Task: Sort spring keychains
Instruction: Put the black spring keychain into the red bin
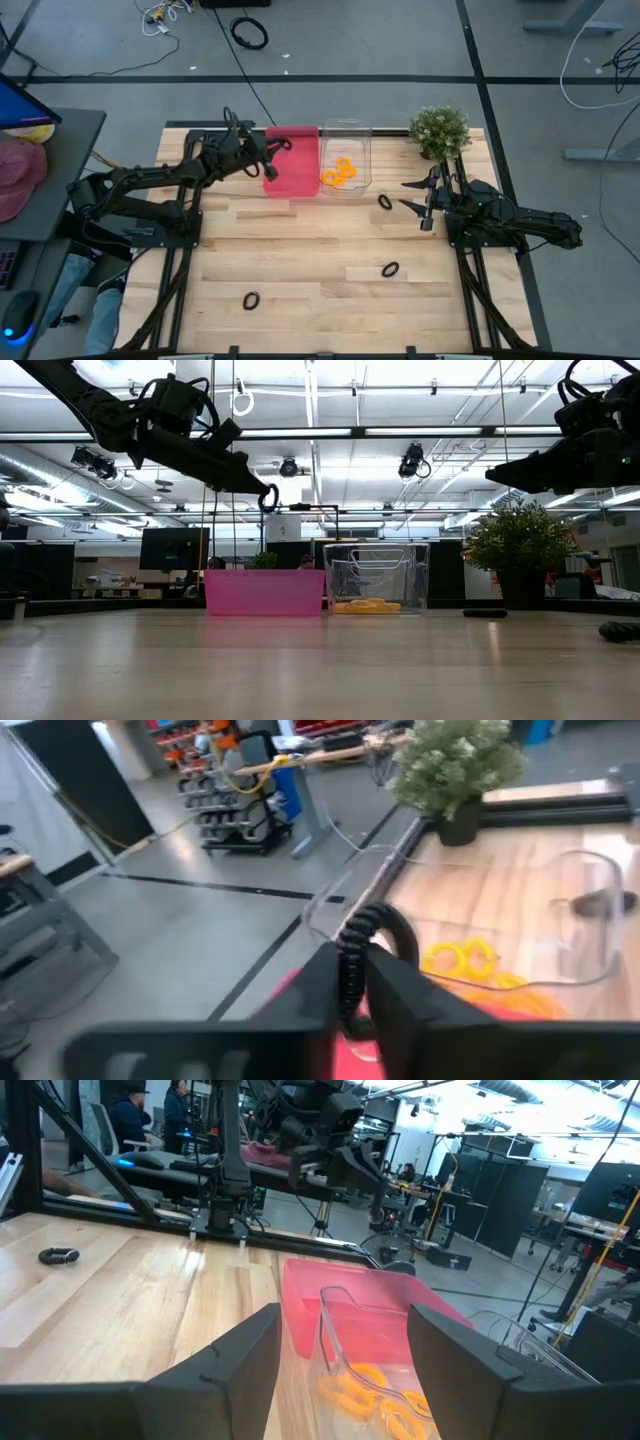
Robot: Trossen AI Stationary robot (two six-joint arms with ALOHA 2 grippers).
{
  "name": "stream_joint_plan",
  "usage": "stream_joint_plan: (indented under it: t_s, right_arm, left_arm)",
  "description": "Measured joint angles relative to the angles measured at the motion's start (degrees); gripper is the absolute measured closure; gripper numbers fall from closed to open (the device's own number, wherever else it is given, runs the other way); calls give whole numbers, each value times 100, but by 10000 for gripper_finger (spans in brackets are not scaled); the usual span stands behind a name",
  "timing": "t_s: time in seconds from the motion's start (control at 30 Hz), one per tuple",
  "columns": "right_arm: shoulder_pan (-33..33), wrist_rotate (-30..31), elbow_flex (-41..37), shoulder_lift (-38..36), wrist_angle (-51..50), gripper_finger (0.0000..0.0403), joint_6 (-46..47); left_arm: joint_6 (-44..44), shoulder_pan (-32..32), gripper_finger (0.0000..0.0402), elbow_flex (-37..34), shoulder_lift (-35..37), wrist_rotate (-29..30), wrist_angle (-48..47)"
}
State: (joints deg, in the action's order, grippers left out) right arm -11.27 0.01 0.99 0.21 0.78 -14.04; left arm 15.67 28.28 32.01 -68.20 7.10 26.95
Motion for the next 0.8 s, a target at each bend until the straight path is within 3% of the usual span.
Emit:
stream_joint_plan:
  t_s: [0.17,0.3,0.67,0.8]
  right_arm:
    - [0,0,0,0,0,182,1]
    - [0,0,0,0,0,182,0]
    - [0,0,0,-2,0,182,0]
    - [0,0,0,0,0,182,2]
  left_arm:
    - [-75,-5,382,2,2,-45,78]
    - [-299,39,356,2,2,-27,107]
    - [-298,47,143,2,2,-25,103]
    - [-300,47,96,2,2,59,106]
